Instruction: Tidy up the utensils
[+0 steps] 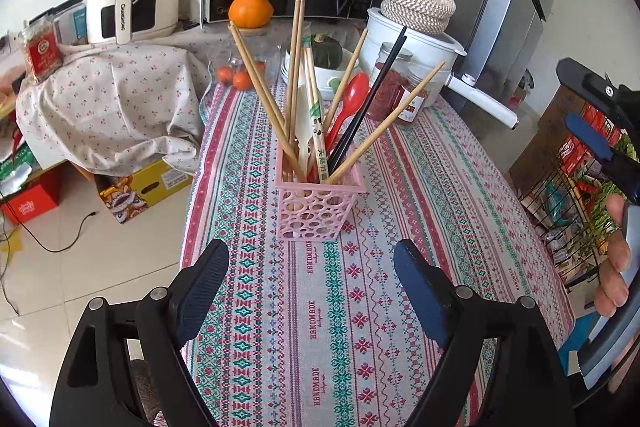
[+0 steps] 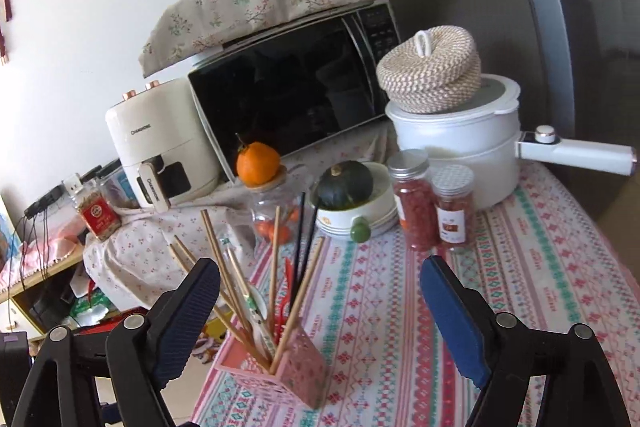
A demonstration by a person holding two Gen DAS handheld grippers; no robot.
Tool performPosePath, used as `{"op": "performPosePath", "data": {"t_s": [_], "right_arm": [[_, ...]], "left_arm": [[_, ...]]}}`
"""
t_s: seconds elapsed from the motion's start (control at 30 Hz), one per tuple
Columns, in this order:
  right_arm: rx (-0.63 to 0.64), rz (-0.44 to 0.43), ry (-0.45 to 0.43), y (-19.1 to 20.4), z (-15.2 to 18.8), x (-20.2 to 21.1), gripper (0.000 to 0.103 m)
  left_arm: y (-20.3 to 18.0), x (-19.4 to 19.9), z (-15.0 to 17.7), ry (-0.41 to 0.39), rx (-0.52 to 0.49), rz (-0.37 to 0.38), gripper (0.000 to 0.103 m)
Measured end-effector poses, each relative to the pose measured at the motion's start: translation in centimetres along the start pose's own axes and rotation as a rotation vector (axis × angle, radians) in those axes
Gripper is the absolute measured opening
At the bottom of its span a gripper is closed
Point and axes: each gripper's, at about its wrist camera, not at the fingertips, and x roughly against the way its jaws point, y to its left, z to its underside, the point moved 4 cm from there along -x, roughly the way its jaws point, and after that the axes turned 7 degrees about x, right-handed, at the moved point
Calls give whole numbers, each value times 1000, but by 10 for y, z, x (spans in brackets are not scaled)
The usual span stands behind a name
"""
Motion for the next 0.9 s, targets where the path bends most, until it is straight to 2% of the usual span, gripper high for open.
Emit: {"op": "performPosePath", "data": {"t_s": [0.2, 0.37, 0.57, 0.67, 0.9], "right_arm": [[55, 128, 46, -27, 18, 36, 102], [104, 217, 94, -38, 29, 61, 103], [124, 282, 155, -42, 40, 84, 103], [160, 354, 143, -39, 41, 95, 103], [120, 352, 133, -44, 37, 102, 103]], "left_arm": [[-25, 18, 6, -23, -11, -58, 91], [-50, 47, 15, -59, -39, -70, 95], [-64, 66, 21, -73, -9, -113, 96], [-71, 73, 22, -90, -12, -125, 96], [-79, 81, 23, -114, -14, -110, 96]]}}
